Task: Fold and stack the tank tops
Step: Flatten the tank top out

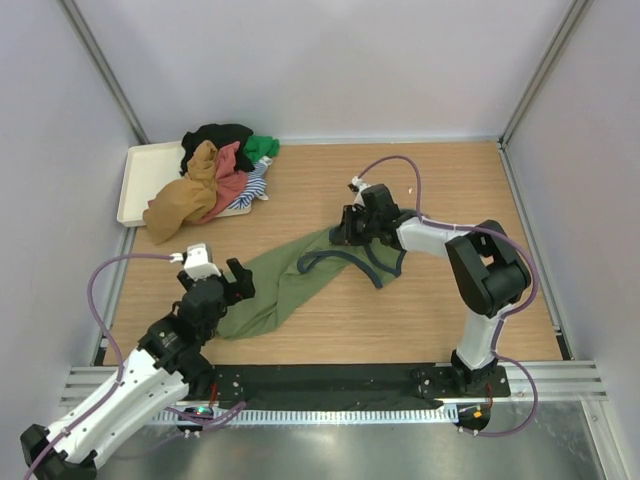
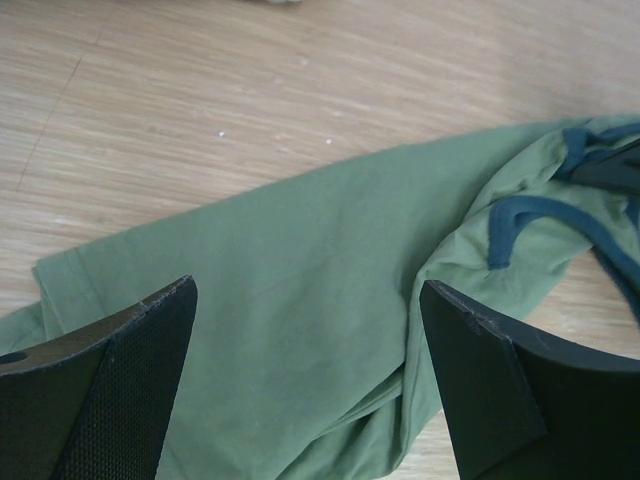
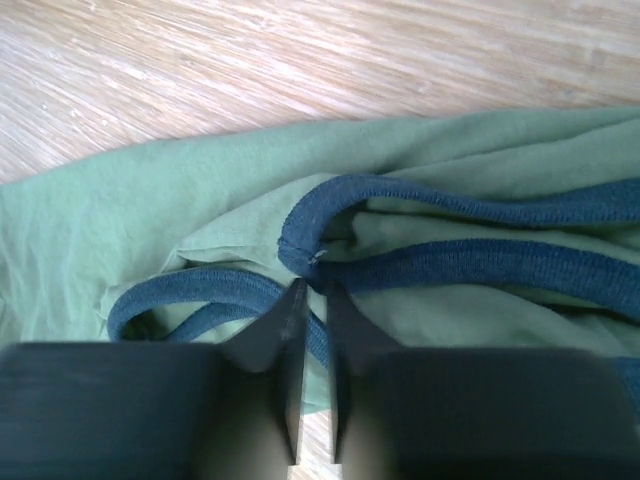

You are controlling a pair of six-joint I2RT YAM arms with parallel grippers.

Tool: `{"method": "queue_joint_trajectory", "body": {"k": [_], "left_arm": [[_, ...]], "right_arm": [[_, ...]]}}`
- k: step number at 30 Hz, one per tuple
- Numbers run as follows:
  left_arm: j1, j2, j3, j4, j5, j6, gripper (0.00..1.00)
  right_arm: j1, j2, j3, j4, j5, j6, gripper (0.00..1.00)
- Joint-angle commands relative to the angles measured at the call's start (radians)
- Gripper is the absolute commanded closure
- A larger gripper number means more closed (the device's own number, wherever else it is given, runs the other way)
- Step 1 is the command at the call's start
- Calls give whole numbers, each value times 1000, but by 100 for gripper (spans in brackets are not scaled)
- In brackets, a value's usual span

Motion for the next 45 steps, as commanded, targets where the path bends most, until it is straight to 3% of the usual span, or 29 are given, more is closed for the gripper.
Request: {"method": "queue_joint_trajectory", "body": {"k": [1,2,3,11,14,16,18,19,20,25,32,41,45], "left_arm": [[4,86,25,68,-7,16,7],[4,109,34,74,-5,21,7],[4,126,39,76,-2,24,7],[4,274,60,140,53,52,7],[4,318,71,148,67,58,6],[4,343,74,149,71,61,6],[4,359,78,155,76,64,6],[4,363,78,158,79,65,6],[4,364,80,158,79,65,6],[4,357,77,160,81,70,6],[4,346,74,162,88,73,6],[4,343,72,160,91,75,6],[4,343,72,162,91,75,6]], "right_arm": [[4,-17,-6,77,6,-18,87],[4,-39,-16,84,42,-18,97],[4,-54,-32,83,67,-20,99],[-86,-354,-279,188,334,61,99],[-172,-454,-387,244,356,124,99],[-214,-488,-442,287,278,137,99],[-217,-485,-445,311,242,123,88],[-217,-471,-444,325,192,121,72],[-217,-456,-441,342,166,118,65],[-215,-405,-415,368,83,118,51],[-215,-350,-378,328,116,98,41],[-215,-496,-428,268,372,62,41],[-215,-504,-430,265,395,51,41]]}}
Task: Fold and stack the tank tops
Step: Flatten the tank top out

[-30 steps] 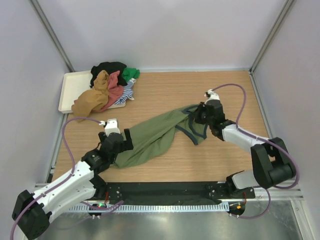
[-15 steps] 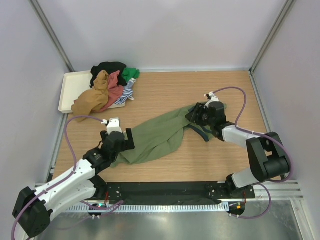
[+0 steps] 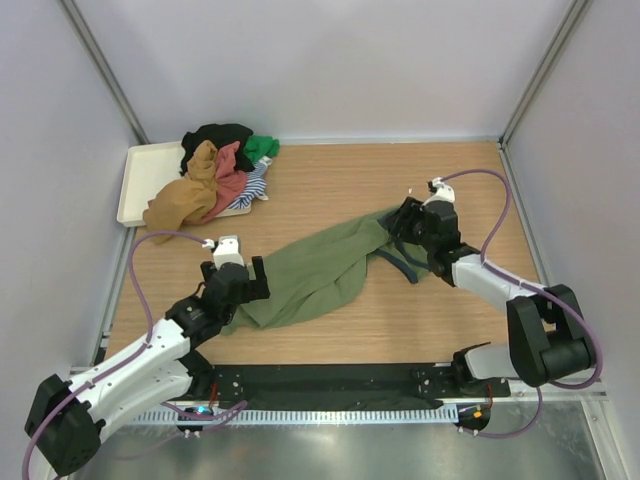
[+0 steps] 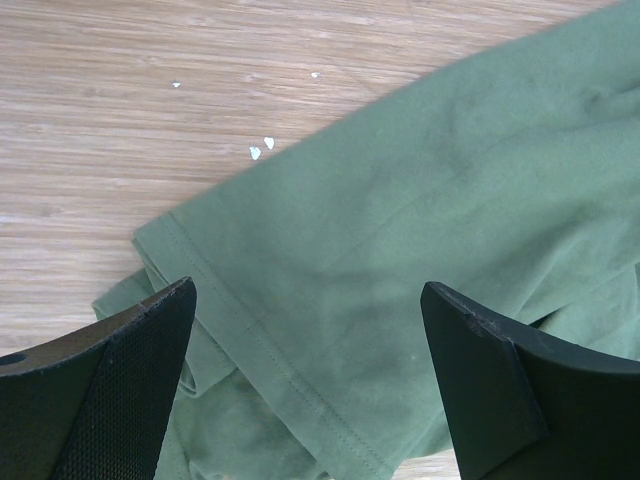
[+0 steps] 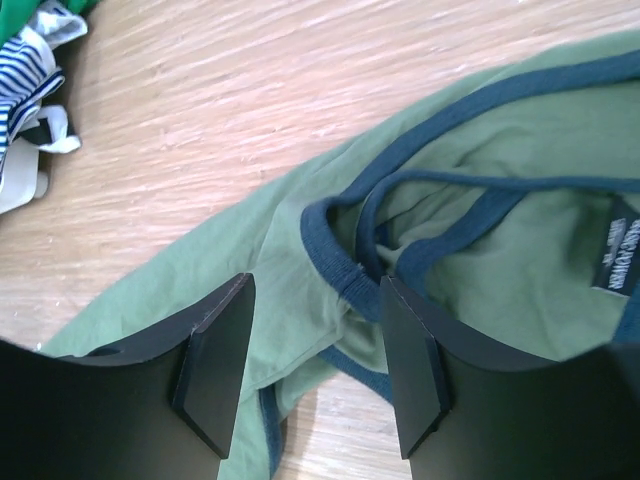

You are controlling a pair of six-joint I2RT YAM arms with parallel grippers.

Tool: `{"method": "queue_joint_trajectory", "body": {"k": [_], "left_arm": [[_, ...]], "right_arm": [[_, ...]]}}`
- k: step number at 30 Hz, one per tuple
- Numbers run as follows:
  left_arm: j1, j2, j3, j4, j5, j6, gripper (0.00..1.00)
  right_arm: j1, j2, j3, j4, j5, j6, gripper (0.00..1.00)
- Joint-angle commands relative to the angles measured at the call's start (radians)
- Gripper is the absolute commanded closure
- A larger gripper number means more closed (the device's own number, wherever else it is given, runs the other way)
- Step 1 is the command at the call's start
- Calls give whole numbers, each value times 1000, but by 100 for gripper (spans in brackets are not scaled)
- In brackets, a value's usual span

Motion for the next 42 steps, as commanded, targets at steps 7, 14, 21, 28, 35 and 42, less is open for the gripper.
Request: {"method": "queue_joint_trajectory", "body": {"k": [7,14,21,28,35,42], "left_arm": [[4,-17,30,50,-4,17,6],[4,-23,28,47,9,15,6],[1,49,74,53,122,12,10],[-66,184,158,-71,187,-113,22],[-203,98,140,-191,171,-267,40],[-258,19,70,-217,246,-377,57]], "right_arm": [[10,162,108,13,-58,-73,42],[19,219,139,2,-75,-79,69],[6,177,127,-39,84,-29,99],[-65,65,38,-36,188,44,99],[-68,72,38,-36,178,57,99],[-70,84,38,-27,153,62,99]]}}
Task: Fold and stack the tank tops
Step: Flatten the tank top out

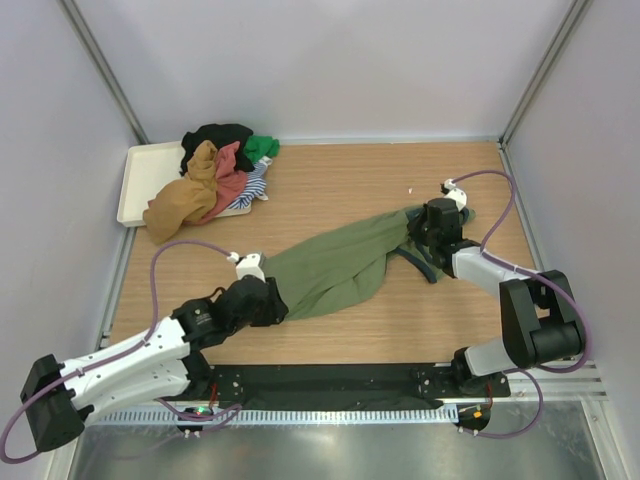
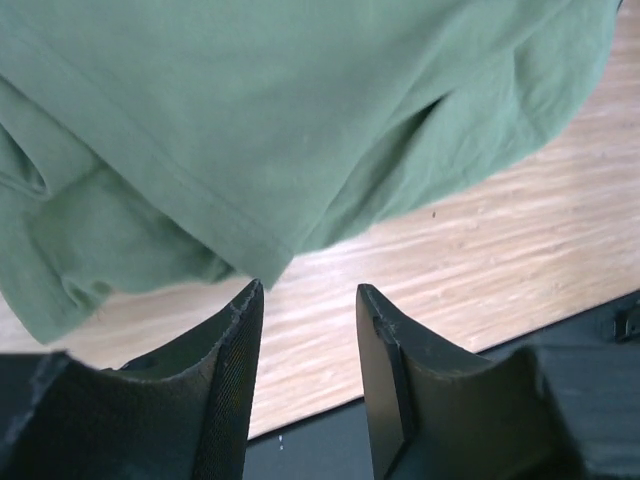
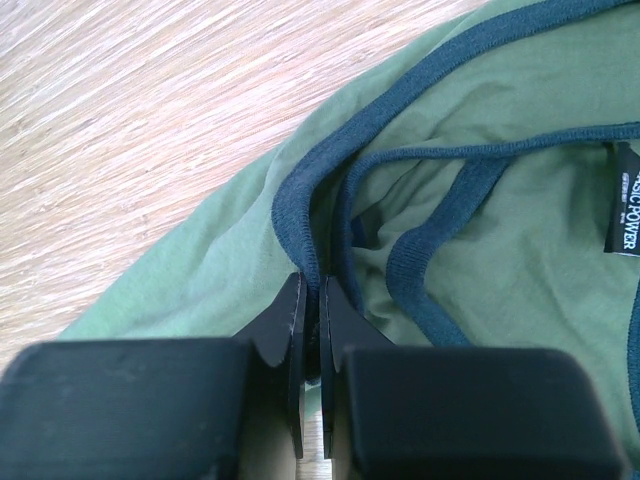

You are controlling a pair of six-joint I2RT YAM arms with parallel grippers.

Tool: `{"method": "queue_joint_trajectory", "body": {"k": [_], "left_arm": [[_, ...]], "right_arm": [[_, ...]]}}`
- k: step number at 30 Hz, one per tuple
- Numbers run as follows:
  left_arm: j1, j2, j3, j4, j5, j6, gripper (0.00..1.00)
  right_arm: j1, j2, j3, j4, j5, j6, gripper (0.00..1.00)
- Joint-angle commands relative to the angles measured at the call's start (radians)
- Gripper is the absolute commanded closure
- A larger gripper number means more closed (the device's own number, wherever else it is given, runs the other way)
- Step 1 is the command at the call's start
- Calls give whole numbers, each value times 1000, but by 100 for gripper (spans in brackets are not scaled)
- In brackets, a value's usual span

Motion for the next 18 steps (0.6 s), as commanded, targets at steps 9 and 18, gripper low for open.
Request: {"method": "queue_joint_trajectory", "body": {"k": [9,18], "left_arm": [[-9,56,-2,-46,13,-54,45],[-9,189,50,-49,-69,-67,57]], "right_arm": [[2,9,8,45,-6,17,99],[2,-8,1,48,-10,17,99]]}}
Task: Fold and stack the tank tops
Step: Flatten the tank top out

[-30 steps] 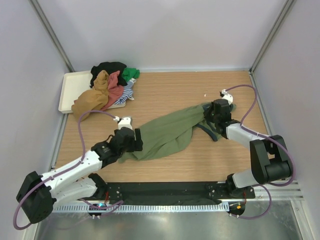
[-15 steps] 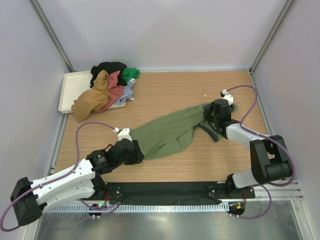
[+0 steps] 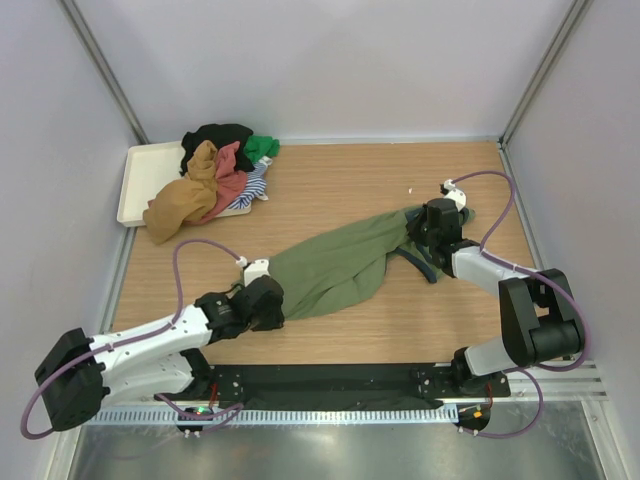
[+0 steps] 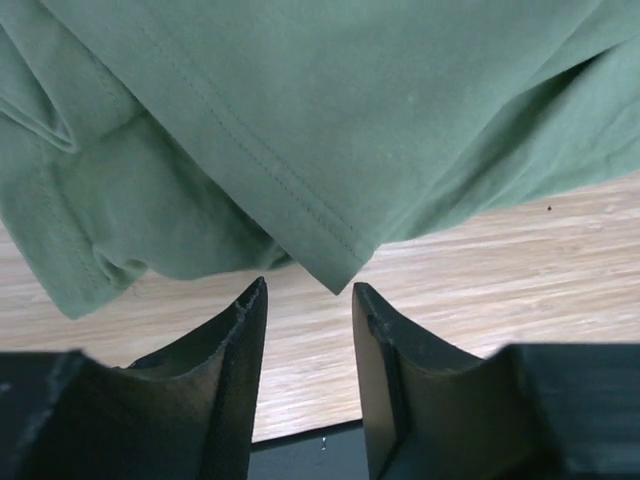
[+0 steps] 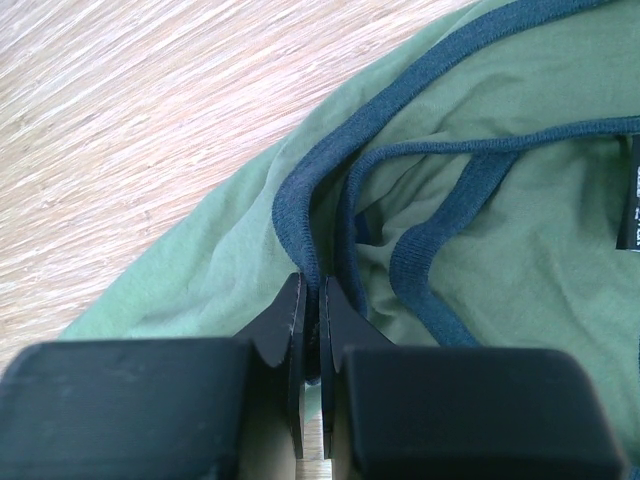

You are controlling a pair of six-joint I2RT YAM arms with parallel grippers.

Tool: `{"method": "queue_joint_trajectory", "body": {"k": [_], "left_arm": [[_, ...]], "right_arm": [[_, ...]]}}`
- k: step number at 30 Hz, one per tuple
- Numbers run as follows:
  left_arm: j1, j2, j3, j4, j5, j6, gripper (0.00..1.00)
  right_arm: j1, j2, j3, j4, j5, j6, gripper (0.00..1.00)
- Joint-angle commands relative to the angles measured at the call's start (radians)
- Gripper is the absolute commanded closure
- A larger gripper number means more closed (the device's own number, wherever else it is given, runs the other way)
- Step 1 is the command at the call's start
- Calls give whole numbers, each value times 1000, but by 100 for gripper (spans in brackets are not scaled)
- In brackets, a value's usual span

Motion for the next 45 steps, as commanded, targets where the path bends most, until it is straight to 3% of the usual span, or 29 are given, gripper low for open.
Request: {"method": "queue_joint_trajectory", "body": {"k": [1,4,8,10,11,12,14,15,16,18,23,33,36,37,45], "left_arm": [[-4,-1,59,-7,-82,-12,60],[-1,-17,75,6,-116,4,70],[33,48,108,17,-91,37,74],[33,70,122,11,-74,45,83],[33,74,125,9,-76,45,95],[33,73,124,11,-76,44,100],[37,62,122,16,-60,42,96],[37,55,125,8,-53,39,88],[36,53,131,-3,-53,27,71],[37,48,134,-36,-53,22,64],[36,45,118,-55,-51,-1,60],[37,163,113,37,-20,7,68],[37,186,124,46,-30,19,87],[37,185,137,31,-37,24,100],[79,91,280,-124,-79,74,100]], "right_arm": [[0,-17,0,47,3,6,99],[1,-17,1,47,-3,6,99],[1,-16,3,46,-6,8,99],[1,-17,1,46,-4,8,99],[1,-19,3,43,-4,8,99],[1,-19,3,41,-1,8,99],[1,-21,3,41,-4,8,99],[1,-21,3,41,-4,8,99],[1,-21,3,40,-4,8,99],[1,-21,3,41,-4,8,99],[1,-19,5,41,-11,9,99],[1,-19,6,40,-9,8,99],[1,-19,5,38,-8,8,99],[3,-19,5,38,-8,8,99],[1,-27,3,40,-14,9,99]]}}
